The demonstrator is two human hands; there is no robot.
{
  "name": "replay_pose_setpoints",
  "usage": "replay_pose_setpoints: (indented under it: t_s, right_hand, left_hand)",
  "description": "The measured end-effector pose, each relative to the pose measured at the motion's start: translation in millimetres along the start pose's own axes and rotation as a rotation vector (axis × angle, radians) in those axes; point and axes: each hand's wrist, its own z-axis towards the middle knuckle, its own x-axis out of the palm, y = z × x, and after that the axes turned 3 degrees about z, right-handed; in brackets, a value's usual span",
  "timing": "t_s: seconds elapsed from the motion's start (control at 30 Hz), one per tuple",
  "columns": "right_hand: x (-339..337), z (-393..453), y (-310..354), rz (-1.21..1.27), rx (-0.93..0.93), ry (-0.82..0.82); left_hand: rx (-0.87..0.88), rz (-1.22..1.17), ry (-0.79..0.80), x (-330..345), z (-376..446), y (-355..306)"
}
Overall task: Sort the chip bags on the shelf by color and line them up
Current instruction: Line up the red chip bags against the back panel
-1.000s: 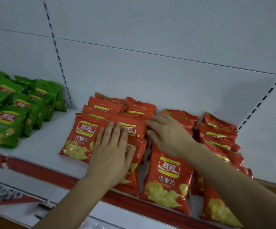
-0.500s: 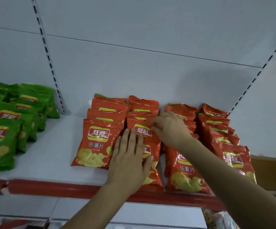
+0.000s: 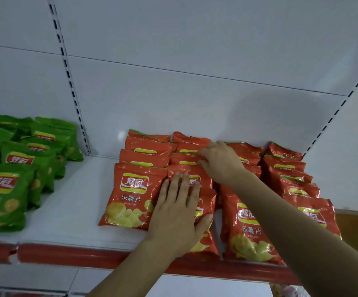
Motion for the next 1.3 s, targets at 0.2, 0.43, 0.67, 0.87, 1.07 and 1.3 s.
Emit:
replay_pose_setpoints:
  t_s: [0.2, 0.43, 0.67, 0.87, 1.07, 1.3]
  right_hand:
    - [-2, 2, -18, 0.0, -0.06, 0.073]
    - [-7, 14, -18, 0.028, -0.011, -0.048]
    - [0, 31, -20, -0.027, 0.058, 0.02]
    - [-4, 35, -29, -0.022, 0.058, 0.086]
    - [4, 46, -26, -0.145, 0.047, -0.05]
    - [3, 42, -24, -0.099, -0.002, -0.122]
  left_hand:
    - [0.015, -0.02, 0.017, 2, -1, 0]
    - [-0.028, -0.033, -0.033, -9, 8, -5]
    - [-0.069, 0.007, 0.002, -18, 42, -6]
    - [-0.05, 0.044, 0.069, -8, 46, -5]
    - [-0.047, 0.059, 0.088, -6, 45, -7]
    - [-0.066, 0.02, -0.039, -20, 42, -4]
